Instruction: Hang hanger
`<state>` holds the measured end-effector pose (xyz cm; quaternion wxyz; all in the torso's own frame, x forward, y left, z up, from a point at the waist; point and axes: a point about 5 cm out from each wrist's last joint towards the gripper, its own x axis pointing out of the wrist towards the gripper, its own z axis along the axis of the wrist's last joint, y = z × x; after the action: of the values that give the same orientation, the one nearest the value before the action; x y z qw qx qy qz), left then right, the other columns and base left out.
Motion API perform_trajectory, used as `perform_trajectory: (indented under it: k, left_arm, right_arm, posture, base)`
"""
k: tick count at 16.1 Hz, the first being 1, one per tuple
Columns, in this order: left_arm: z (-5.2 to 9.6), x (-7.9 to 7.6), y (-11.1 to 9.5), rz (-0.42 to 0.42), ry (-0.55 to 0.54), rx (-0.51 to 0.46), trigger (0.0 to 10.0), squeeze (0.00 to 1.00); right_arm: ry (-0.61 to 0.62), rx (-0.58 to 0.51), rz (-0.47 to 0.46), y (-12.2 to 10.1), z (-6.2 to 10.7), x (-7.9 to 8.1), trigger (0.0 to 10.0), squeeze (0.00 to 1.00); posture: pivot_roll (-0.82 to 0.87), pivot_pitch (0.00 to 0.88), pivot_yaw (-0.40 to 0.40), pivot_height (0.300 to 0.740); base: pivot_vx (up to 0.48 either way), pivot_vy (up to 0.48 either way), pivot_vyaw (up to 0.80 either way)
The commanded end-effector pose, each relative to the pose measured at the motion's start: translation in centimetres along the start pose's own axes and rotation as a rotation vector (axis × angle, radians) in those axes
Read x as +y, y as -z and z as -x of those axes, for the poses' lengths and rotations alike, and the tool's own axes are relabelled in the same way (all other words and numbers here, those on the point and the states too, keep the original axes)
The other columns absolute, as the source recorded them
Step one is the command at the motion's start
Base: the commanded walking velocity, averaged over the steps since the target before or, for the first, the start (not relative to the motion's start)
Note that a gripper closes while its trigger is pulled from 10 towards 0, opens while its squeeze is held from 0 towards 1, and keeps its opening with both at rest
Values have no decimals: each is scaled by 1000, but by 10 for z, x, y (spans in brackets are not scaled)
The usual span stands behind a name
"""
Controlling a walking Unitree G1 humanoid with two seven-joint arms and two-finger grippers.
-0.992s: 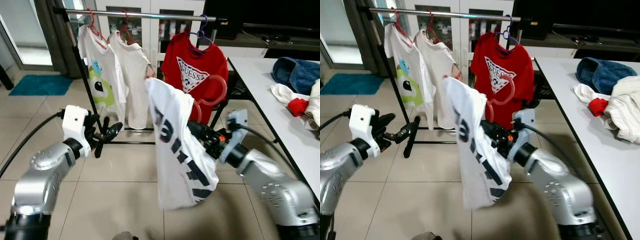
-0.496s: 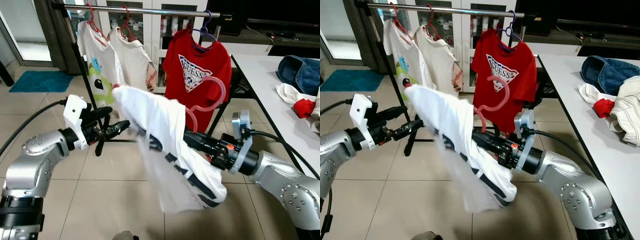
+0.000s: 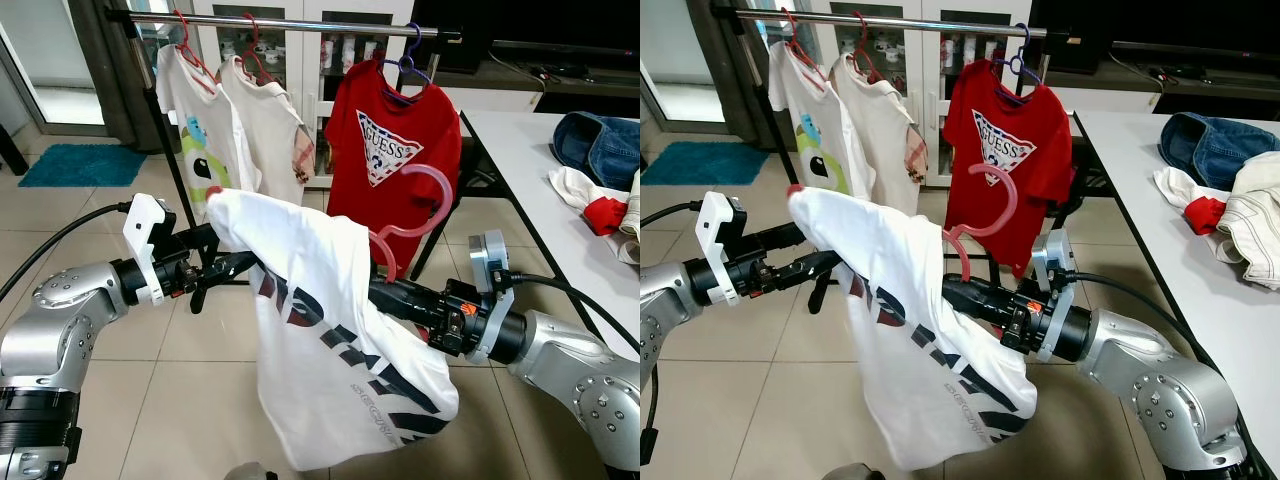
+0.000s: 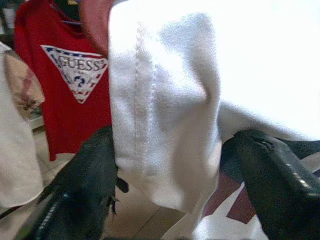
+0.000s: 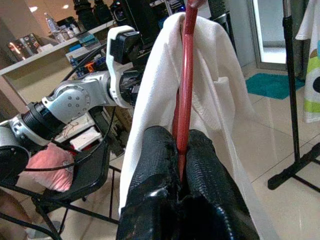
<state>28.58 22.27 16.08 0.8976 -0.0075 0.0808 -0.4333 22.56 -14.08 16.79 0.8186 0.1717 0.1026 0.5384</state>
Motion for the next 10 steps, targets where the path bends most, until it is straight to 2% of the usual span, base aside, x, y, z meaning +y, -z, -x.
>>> perform_trajectory:
  k: [1, 10]
  left_arm:
    - [1, 1, -4, -19, 16, 2, 0, 0]
    - [4, 7, -5, -38, 10, -2, 0, 0]
  right_arm:
    - [-40, -10, 28, -7, 0, 7, 10000, 0]
    - [-59, -2, 28, -5, 1, 9, 10000, 0]
  posture:
    - [-42, 0, 8, 740]
    - [-40, 0, 8, 740]
  base:
    - [0, 0, 0]
    - [0, 0, 0]
